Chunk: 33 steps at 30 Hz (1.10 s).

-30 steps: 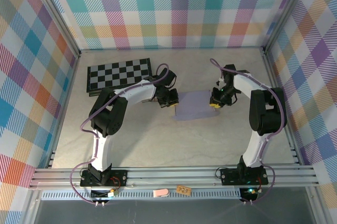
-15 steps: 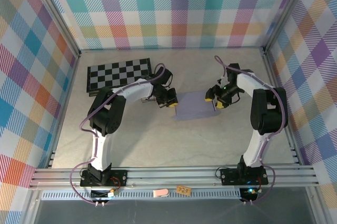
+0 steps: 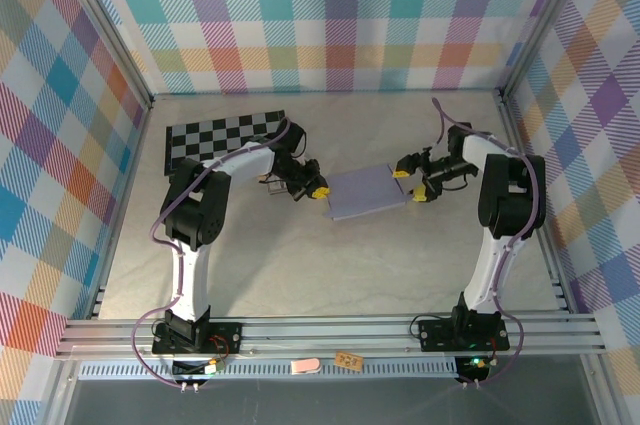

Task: Fold the paper box

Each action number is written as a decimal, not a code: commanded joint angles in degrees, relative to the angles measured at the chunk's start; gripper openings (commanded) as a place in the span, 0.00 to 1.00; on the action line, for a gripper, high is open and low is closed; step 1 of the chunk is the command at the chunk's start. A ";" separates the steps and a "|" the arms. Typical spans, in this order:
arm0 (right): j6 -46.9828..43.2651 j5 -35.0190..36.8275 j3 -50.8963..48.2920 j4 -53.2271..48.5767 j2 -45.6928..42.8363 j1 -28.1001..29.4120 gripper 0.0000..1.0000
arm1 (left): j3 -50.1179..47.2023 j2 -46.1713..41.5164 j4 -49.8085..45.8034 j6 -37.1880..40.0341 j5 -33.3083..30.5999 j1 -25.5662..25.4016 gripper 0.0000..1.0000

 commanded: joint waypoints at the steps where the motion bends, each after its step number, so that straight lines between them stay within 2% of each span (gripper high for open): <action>1: 2.64 -9.75 -3.18 4.52 0.46 0.39 0.78 | 1.30 1.18 -1.66 -2.39 3.07 0.52 0.00; 4: 5.59 -13.55 -5.08 9.09 1.23 1.10 0.78 | 1.15 1.53 -0.99 -2.92 3.37 0.51 0.00; 6: 6.15 -13.48 -4.76 9.35 1.81 2.00 0.75 | 1.12 1.72 -0.64 -3.10 3.44 0.52 0.00; 9: 11.08 -14.20 -5.97 14.08 1.28 2.15 0.68 | 1.04 1.90 0.33 -3.80 3.57 0.51 0.00; 11: 14.89 -13.58 -6.26 16.25 0.48 2.20 0.59 | 1.08 1.54 0.82 -3.88 3.20 0.60 0.00; 14: 20.07 -12.91 -5.56 16.81 -0.13 2.11 0.46 | 1.01 -0.20 2.31 -4.10 2.12 0.93 0.20; 16: 23.62 -12.34 -5.13 16.58 -0.87 2.08 0.39 | 1.26 -1.92 2.58 -3.53 0.63 1.03 0.29; 18: 26.64 -11.57 -4.27 15.31 -1.65 2.07 0.35 | 2.30 -3.64 1.65 -1.71 -1.92 1.13 0.33; 20: 29.80 -10.42 -3.15 13.34 -2.26 1.97 0.35 | 2.94 -7.09 0.05 1.75 -8.07 1.20 0.35; 22: 33.10 -10.07 -2.21 10.93 -2.57 1.97 0.34 | 2.06 -11.53 1.88 6.44 -14.50 0.54 0.36; 23: 34.00 -10.08 -1.23 8.97 -2.50 1.97 0.33 | 1.31 -13.92 3.33 11.21 -18.02 -0.41 0.37; 26: 33.58 -9.97 2.31 1.07 -1.72 1.83 0.31 | -1.86 -20.74 8.76 30.28 -24.20 -5.81 0.37; 28: 31.82 -9.11 4.75 -4.85 -1.14 1.60 0.30 | -3.54 -23.63 10.02 42.08 -27.78 -10.56 0.42; 29: 31.02 -9.46 5.63 -7.19 -0.79 1.41 0.29 | -3.95 -24.17 9.98 48.00 -27.59 -12.37 0.43; 33: 29.27 -8.94 6.42 -11.73 -0.81 1.08 0.29 | -0.86 -22.68 5.01 61.35 -25.49 -15.78 0.45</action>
